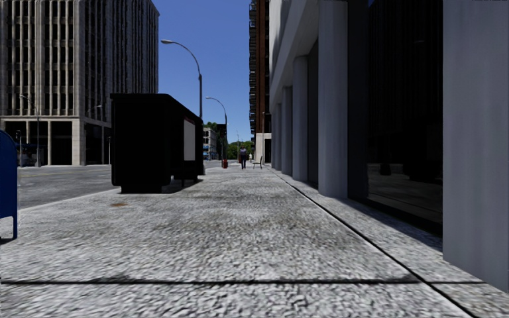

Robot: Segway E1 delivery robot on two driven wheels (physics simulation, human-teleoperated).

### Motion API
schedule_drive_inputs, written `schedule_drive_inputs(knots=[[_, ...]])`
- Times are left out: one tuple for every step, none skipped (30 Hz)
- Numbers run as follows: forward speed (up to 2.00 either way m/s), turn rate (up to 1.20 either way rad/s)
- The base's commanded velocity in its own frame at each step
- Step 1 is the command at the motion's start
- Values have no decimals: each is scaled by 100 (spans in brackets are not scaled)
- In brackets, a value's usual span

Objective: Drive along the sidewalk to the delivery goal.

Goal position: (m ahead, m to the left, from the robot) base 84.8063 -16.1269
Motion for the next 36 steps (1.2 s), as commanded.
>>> schedule_drive_inputs(knots=[[200, 0], [200, 0], [200, 0], [200, 0], [200, 0], [200, 0], [200, 0], [200, 0], [200, 0], [200, 0], [200, 0], [200, 0], [200, 0], [200, 0], [200, 0], [200, 0], [200, 0], [200, 0], [200, 0], [200, 0], [200, 0], [200, 0], [200, 0], [200, 0], [200, 0], [200, 0], [200, 0], [200, 0], [200, 0], [200, 0], [200, 0], [200, 0], [200, 0], [200, 0], [200, 0], [200, 0]])
